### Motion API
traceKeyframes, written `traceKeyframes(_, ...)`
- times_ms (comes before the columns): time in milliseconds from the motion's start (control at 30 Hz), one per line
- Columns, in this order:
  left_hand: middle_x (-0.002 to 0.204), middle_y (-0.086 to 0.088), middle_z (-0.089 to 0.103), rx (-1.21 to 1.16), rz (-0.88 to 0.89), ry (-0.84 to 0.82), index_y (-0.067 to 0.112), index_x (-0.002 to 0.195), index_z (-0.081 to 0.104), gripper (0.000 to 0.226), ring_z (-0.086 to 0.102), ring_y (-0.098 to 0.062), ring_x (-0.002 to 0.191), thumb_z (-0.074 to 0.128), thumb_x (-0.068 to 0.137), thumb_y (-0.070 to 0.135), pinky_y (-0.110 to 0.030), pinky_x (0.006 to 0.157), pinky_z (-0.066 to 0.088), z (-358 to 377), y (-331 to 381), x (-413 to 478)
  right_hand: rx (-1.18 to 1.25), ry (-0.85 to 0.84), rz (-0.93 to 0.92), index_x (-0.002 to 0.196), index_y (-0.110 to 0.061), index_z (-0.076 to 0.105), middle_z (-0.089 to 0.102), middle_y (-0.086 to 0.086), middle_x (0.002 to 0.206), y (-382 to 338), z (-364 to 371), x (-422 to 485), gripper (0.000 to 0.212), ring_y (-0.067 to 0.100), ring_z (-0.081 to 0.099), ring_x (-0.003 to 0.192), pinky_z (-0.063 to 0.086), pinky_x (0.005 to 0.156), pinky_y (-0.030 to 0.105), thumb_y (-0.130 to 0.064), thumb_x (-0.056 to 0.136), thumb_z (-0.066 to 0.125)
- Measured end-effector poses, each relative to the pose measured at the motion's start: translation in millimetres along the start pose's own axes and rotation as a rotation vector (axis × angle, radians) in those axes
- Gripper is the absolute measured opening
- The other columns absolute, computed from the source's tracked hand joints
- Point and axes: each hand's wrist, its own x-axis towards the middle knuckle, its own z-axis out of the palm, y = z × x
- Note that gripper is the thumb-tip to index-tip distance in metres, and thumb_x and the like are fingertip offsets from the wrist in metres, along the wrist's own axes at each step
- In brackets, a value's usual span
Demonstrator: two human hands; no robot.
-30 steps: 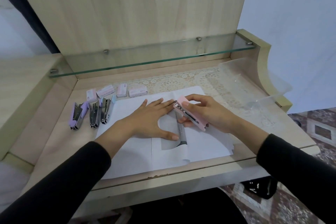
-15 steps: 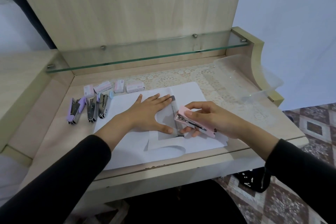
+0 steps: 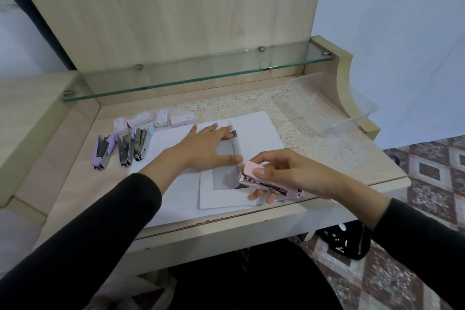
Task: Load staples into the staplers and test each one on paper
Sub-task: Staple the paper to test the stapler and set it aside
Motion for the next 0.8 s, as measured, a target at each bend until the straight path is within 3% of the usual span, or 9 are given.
traceKeyframes(67, 0.153, 0.014, 0.016, 0.021, -0.001, 0.016, 0.024, 0.146, 0.009, 0.101, 0.002, -0.01, 0.142, 0.039, 0.067, 0.079, -0.046, 0.116, -0.001, 2.3, 3.5, -0.2, 0.013, -0.006, 0.0, 0.11, -0.008, 0.059, 0.071, 0.007, 0.083, -1.1, 0.3, -2.1, 0.027, 0.017, 0.069, 0.07, 0.045, 0.052, 0.012, -0.025, 0.091, 0.051)
traceKeyframes(133, 0.152, 0.013, 0.019, 0.012, -0.003, 0.033, 0.025, 0.147, 0.002, 0.101, 0.001, -0.011, 0.143, 0.044, 0.07, 0.076, -0.045, 0.116, 0.0, 3.8, 3.7, 0.2, 0.006, -0.015, -0.007, 0.108, -0.01, 0.059, 0.069, 0.016, 0.085, 1.6, 1.6, -1.0, 0.028, 0.022, 0.07, 0.076, 0.047, 0.065, 0.028, -0.03, 0.09, 0.054)
traceKeyframes(200, 0.151, 0.013, 0.023, -0.004, -0.002, 0.03, 0.026, 0.146, 0.0, 0.103, 0.003, -0.011, 0.143, 0.044, 0.069, 0.077, -0.046, 0.116, 0.0, 3.3, 2.3, 2.0, 0.007, -0.02, 0.002, 0.105, -0.012, 0.061, 0.068, 0.013, 0.078, 5.3, 3.4, 0.5, 0.029, 0.021, 0.069, 0.073, 0.042, 0.071, 0.038, -0.035, 0.087, 0.058)
traceKeyframes(367, 0.149, 0.009, 0.029, -0.016, 0.013, 0.088, 0.025, 0.142, 0.022, 0.084, 0.021, -0.015, 0.137, 0.043, 0.076, 0.072, -0.042, 0.112, 0.022, -0.4, 2.8, 5.8, -0.073, -0.039, 0.011, 0.105, -0.01, 0.061, 0.065, 0.011, 0.075, -2.3, 4.1, 1.3, 0.022, 0.004, 0.063, 0.057, 0.037, 0.046, 0.01, -0.026, 0.09, 0.055)
traceKeyframes(500, 0.148, 0.004, 0.03, 0.001, 0.005, 0.162, 0.028, 0.143, 0.021, 0.066, 0.023, -0.019, 0.133, 0.038, 0.087, 0.059, -0.044, 0.104, 0.029, 0.3, 0.0, 14.3, -0.116, -0.068, 0.027, 0.105, -0.013, 0.06, 0.069, 0.011, 0.078, -6.5, 3.3, 6.1, 0.021, 0.001, 0.059, 0.048, 0.033, 0.04, 0.011, -0.026, 0.091, 0.053)
traceKeyframes(600, 0.146, 0.002, 0.028, 0.04, -0.039, 0.191, 0.03, 0.141, 0.028, 0.06, 0.022, -0.021, 0.132, 0.036, 0.088, 0.058, -0.044, 0.104, 0.025, 2.5, -4.2, 23.1, -0.05, -0.058, 0.062, 0.106, -0.013, 0.06, 0.07, 0.019, 0.088, -1.9, 0.8, 11.3, 0.022, 0.024, 0.07, 0.076, 0.043, 0.051, 0.012, -0.027, 0.091, 0.053)
traceKeyframes(667, 0.145, 0.001, 0.029, 0.016, -0.065, 0.203, 0.03, 0.14, 0.032, 0.06, 0.023, -0.021, 0.132, 0.037, 0.087, 0.059, -0.044, 0.105, 0.024, 1.5, -6.8, 26.6, -0.033, -0.071, 0.068, 0.107, -0.013, 0.061, 0.07, 0.019, 0.089, 1.0, -2.4, 14.5, 0.024, 0.029, 0.07, 0.084, 0.054, 0.068, 0.025, -0.029, 0.09, 0.055)
traceKeyframes(733, 0.143, 0.001, 0.032, -0.017, -0.065, 0.214, 0.027, 0.139, 0.035, 0.062, 0.025, -0.02, 0.13, 0.041, 0.086, 0.059, -0.043, 0.105, 0.026, -0.9, -8.1, 29.1, -0.007, -0.097, 0.059, 0.105, -0.012, 0.061, 0.069, 0.022, 0.093, 3.4, -6.6, 18.3, 0.024, 0.031, 0.069, 0.086, 0.054, 0.083, 0.04, -0.029, 0.089, 0.056)
traceKeyframes(800, 0.141, 0.0, 0.038, -0.032, -0.052, 0.237, 0.024, 0.137, 0.038, 0.065, 0.029, -0.021, 0.127, 0.047, 0.083, 0.059, -0.042, 0.105, 0.028, -3.3, -8.3, 30.5, 0.074, -0.106, 0.053, 0.103, -0.009, 0.061, 0.068, 0.025, 0.092, 0.9, -11.3, 20.9, 0.02, 0.033, 0.069, 0.086, 0.055, 0.076, 0.035, -0.023, 0.09, 0.055)
